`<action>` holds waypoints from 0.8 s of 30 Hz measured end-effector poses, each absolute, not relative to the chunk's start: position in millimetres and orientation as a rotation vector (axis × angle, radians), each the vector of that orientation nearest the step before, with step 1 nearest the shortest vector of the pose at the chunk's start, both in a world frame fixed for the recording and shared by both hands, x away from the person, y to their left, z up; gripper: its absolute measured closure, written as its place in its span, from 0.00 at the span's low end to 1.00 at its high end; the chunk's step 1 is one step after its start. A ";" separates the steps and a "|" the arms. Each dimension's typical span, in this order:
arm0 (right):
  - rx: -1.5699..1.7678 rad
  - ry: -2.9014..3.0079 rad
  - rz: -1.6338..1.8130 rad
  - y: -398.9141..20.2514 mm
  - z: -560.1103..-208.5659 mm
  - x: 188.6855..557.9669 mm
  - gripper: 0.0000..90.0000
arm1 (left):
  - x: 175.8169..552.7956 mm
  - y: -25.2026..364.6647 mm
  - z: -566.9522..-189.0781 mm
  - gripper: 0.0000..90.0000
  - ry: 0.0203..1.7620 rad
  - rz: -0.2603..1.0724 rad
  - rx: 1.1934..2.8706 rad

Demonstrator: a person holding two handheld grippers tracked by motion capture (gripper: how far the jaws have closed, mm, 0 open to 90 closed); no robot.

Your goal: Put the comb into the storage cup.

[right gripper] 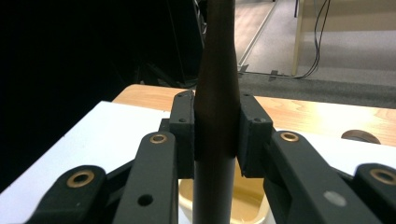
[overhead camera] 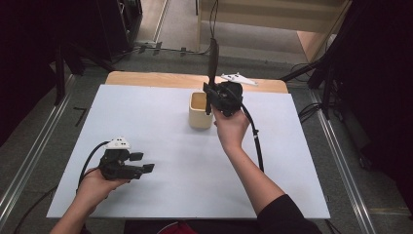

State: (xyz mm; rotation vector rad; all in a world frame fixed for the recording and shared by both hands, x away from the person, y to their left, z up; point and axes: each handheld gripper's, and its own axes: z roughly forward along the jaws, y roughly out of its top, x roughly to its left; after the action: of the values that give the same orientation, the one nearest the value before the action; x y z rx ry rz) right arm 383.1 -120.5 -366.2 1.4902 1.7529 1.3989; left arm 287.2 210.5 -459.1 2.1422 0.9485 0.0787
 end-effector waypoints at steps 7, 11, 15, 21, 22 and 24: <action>1.504 1.734 1.391 -119.5 -363.3 395.7 0.78 | 287.6 209.9 -460.0 0.38 0.947 0.076 2.147; 1.508 1.724 1.389 -118.8 -359.7 402.1 0.78 | 287.8 210.1 -459.8 0.38 0.945 0.073 2.147; 1.512 1.710 1.379 -119.1 -357.1 410.0 0.78 | 287.9 210.0 -460.0 0.38 0.945 0.071 2.147; 1.524 1.693 1.377 -118.7 -354.1 421.4 0.78 | 288.0 210.2 -459.9 0.38 0.944 0.068 2.146; 1.529 1.690 1.374 -118.6 -353.7 423.3 0.78 | 288.0 210.2 -460.0 0.38 0.944 0.068 2.145; 1.526 1.691 1.365 -118.2 -353.1 426.6 0.78 | 288.0 210.2 -460.0 0.38 0.943 0.068 2.145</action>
State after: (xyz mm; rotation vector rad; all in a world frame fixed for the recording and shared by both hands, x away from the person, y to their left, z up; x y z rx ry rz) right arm 426.6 -118.2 -353.1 1.5263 1.6906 1.3652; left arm 288.0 210.2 -460.0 2.1454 0.9431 0.0679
